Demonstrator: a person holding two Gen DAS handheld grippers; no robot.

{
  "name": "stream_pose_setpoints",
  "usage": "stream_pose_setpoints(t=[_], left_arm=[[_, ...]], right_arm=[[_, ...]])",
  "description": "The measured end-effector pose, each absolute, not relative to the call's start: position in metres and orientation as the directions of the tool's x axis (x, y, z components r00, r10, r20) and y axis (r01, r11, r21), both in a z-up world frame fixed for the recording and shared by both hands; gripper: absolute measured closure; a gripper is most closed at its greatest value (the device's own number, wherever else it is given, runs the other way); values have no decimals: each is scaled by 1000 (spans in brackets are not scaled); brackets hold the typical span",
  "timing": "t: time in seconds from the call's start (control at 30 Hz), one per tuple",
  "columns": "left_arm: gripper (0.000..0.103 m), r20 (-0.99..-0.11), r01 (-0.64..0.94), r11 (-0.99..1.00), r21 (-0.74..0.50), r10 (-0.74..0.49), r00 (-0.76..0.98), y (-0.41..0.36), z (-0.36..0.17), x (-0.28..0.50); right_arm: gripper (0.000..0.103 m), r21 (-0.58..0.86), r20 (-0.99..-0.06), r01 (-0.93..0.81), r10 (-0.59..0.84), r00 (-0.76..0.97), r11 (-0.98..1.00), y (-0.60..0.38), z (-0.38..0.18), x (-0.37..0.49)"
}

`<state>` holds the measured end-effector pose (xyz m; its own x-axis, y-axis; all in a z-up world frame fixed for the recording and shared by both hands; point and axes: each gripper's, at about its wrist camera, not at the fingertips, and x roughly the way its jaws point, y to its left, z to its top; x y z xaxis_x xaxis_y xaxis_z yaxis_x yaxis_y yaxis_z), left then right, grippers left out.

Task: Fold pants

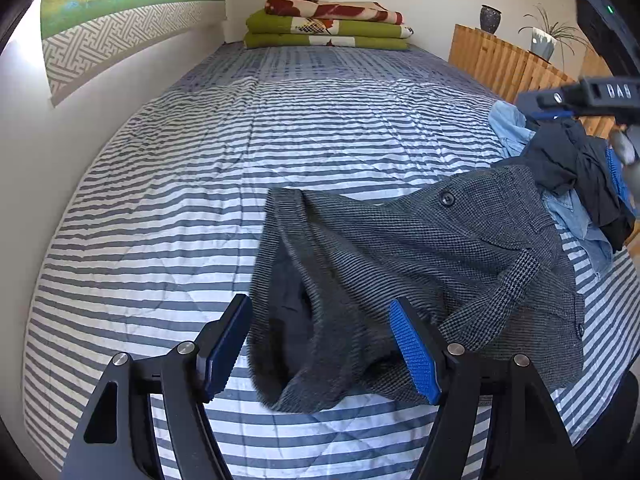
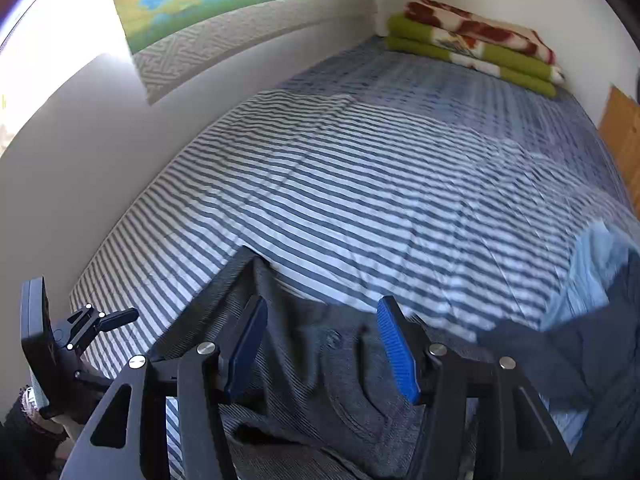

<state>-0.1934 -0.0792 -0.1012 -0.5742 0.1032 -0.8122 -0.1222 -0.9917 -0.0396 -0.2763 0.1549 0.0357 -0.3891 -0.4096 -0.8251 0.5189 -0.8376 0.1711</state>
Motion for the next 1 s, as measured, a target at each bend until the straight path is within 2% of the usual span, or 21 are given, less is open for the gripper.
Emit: stream_pose_setpoints(t=[0.1,0.17,0.23,0.37,0.43,0.5,0.57,0.6,0.63,0.67,0.73,0.9,0.93,0.97,1.0], left_arm=[[27,-816,-196,-976,-94,188,-547,-52,-107,-192],[19,-807,-248,-963,-109,231,-544,-25,-107,-189],[15,-795,-325,-936,-132,295,-529,8,-106,-185],[14,-798,-412,-905,-103,322,-509,61,-111,-177],[14,-807,-393,-906,-157,347,-477,74,-119,-184],[27,-820,-379,-908,-178,350,-452,84,-126,-187],[58,-844,-379,-912,-155,322,-429,91,-134,-186],[61,-850,-384,-910,-155,321,-418,93,-135,-183],[62,-852,-394,-905,-161,328,-408,94,-135,-177],[65,-853,-408,-897,-172,343,-394,92,-136,-169],[67,-861,-416,-886,-206,366,-353,89,-134,-152],[65,-865,-432,-879,-203,368,-343,72,-123,-109],[58,-865,-422,-890,-172,341,-367,66,-120,-104],[44,-864,-407,-903,-141,313,-395,59,-117,-101],[36,-861,-385,-916,-113,283,-422,51,-115,-100]], right_arm=[[44,153,-859,447,-342,-381,-882,214,2,-255],[44,146,-890,384,-291,-352,-912,248,-25,-246],[44,162,-909,312,-265,-323,-936,279,-50,-238],[44,257,-909,234,-317,-271,-938,305,-79,-238],[44,261,-899,262,-333,-285,-929,296,-79,-245],[44,254,-894,289,-338,-293,-923,281,-79,-254],[45,254,-897,304,-341,-281,-918,262,-81,-261],[50,271,-894,319,-360,-266,-908,253,-81,-262],[74,287,-891,342,-381,-249,-895,246,-78,-262],[83,271,-892,356,-372,-257,-894,241,-72,-260],[90,278,-874,387,-398,-277,-879,235,-55,-256],[92,366,-806,383,-495,-324,-848,235,-7,-275],[97,364,-796,379,-495,-347,-851,233,2,-284],[100,363,-785,370,-495,-374,-855,230,10,-294],[100,380,-776,361,-506,-377,-852,226,15,-305]])
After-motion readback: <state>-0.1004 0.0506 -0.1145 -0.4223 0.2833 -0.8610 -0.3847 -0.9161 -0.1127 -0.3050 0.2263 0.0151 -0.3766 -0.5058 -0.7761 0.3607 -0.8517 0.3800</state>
